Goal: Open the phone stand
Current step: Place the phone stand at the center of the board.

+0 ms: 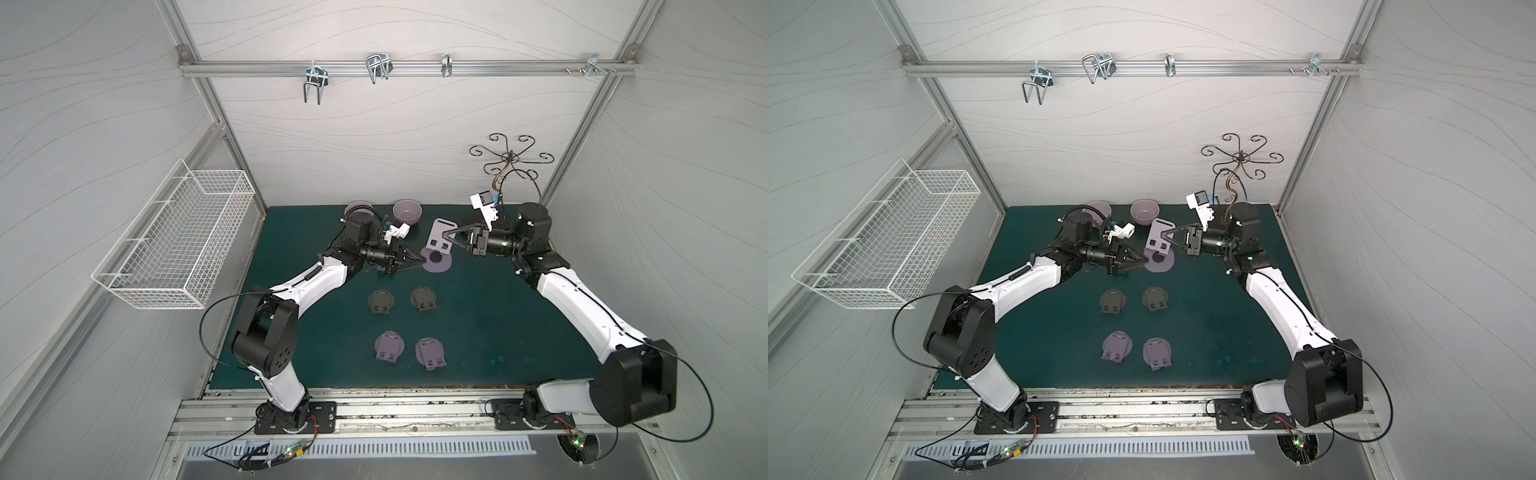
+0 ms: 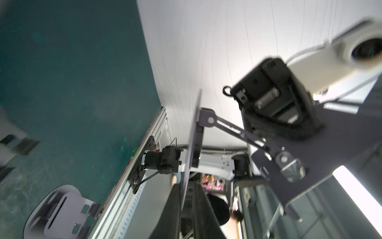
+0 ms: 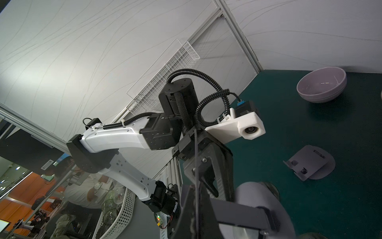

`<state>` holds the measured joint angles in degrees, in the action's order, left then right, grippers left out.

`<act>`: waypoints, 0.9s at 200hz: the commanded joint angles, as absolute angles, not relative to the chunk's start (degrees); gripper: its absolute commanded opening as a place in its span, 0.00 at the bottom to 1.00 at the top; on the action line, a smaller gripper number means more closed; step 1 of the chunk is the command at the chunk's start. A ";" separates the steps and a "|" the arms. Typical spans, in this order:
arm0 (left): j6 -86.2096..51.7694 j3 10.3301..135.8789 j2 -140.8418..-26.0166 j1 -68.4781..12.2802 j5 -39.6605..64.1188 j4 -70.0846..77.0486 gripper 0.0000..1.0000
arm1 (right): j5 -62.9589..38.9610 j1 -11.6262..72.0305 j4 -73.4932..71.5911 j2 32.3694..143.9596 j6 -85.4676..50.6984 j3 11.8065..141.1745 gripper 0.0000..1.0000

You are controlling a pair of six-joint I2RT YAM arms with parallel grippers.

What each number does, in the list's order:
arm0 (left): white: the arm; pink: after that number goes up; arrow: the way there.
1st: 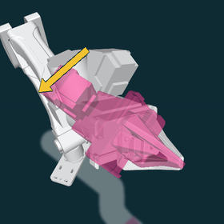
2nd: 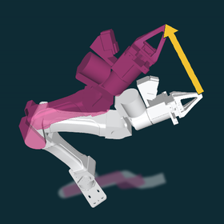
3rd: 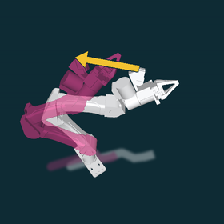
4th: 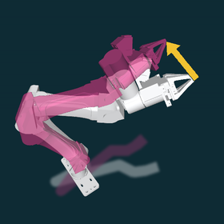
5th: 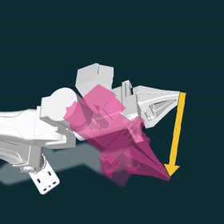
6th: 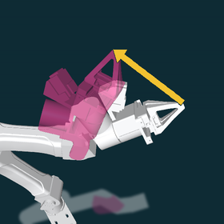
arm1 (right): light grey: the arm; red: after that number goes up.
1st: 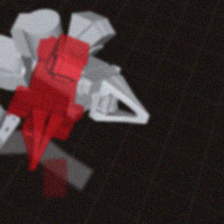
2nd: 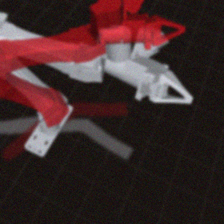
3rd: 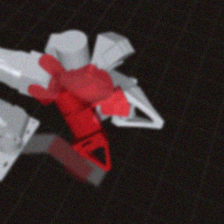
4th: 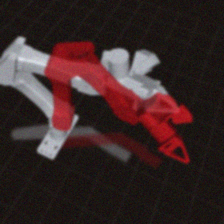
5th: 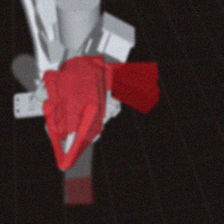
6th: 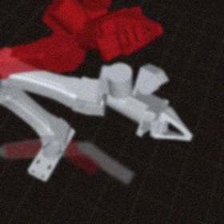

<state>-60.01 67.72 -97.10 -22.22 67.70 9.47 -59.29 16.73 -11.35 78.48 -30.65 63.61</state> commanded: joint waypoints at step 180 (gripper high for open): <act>-59.78 62.77 -92.98 -7.67 59.59 7.12 0.56 | -74.09 13.30 7.32 136.50 -8.80 110.81 0.00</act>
